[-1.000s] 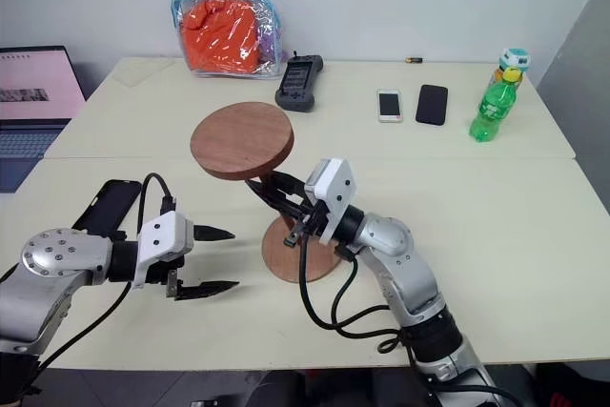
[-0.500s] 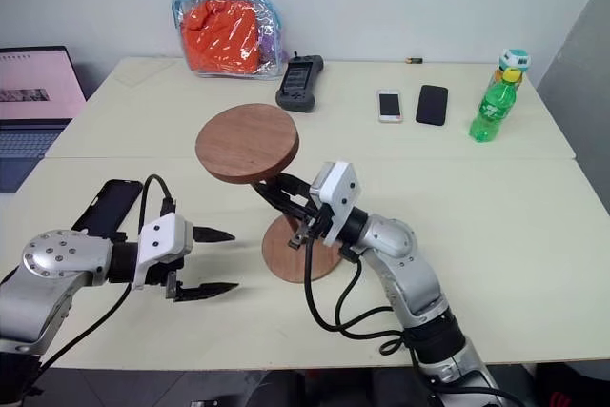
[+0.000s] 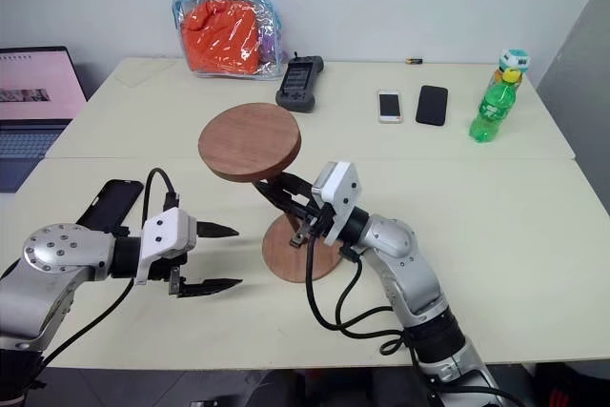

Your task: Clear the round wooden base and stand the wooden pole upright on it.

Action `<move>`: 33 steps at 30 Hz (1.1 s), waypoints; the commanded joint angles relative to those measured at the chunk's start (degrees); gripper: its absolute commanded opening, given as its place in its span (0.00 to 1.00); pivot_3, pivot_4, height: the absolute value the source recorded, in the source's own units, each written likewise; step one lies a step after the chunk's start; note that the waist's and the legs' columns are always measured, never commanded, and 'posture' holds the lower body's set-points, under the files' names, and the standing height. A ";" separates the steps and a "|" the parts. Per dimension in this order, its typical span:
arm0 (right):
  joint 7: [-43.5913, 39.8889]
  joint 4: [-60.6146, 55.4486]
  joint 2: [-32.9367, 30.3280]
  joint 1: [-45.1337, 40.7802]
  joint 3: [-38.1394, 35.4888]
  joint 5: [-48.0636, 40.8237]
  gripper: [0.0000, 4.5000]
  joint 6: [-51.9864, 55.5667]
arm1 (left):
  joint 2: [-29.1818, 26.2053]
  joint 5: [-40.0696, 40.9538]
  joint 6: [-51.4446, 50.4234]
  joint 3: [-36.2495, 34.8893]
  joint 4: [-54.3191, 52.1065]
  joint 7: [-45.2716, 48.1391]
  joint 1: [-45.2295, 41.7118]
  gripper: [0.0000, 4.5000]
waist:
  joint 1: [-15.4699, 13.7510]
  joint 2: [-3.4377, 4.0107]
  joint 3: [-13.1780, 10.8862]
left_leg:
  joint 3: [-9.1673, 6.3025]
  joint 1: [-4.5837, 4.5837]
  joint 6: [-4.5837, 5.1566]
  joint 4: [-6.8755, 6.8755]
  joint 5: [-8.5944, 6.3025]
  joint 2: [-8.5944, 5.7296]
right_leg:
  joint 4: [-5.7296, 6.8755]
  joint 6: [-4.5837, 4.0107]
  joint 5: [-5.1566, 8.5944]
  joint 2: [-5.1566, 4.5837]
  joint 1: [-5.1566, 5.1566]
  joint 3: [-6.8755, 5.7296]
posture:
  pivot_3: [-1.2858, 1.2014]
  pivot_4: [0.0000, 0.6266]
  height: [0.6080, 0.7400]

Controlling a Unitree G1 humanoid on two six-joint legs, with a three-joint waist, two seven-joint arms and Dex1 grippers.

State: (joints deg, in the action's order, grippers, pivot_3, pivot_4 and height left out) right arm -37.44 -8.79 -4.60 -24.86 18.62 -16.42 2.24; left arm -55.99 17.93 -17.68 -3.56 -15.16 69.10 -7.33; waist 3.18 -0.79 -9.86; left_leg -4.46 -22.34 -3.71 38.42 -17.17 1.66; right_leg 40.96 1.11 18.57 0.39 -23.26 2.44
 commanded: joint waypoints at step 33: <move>1.93 3.91 -3.18 1.33 1.40 4.22 0.05 7.05 | 0.18 1.10 -2.61 0.43 -2.97 -1.08 -1.76 1.00 | -0.50 -0.03 0.11 | 0.04 0.34 0.01 0.09 -0.01 -0.03 | 0.06 0.00 0.00 0.01 0.29 0.01 | 0.52 0.24 1.00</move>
State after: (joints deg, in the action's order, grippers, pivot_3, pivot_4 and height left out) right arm -36.07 -8.63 -5.84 -25.58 19.39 -15.11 6.17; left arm -55.97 18.03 -20.76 -2.62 -16.36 68.14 -8.66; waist 2.68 -0.82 -9.76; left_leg -4.43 -21.92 -3.69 38.50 -17.18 1.62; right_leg 40.99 1.11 18.57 0.40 -22.87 2.46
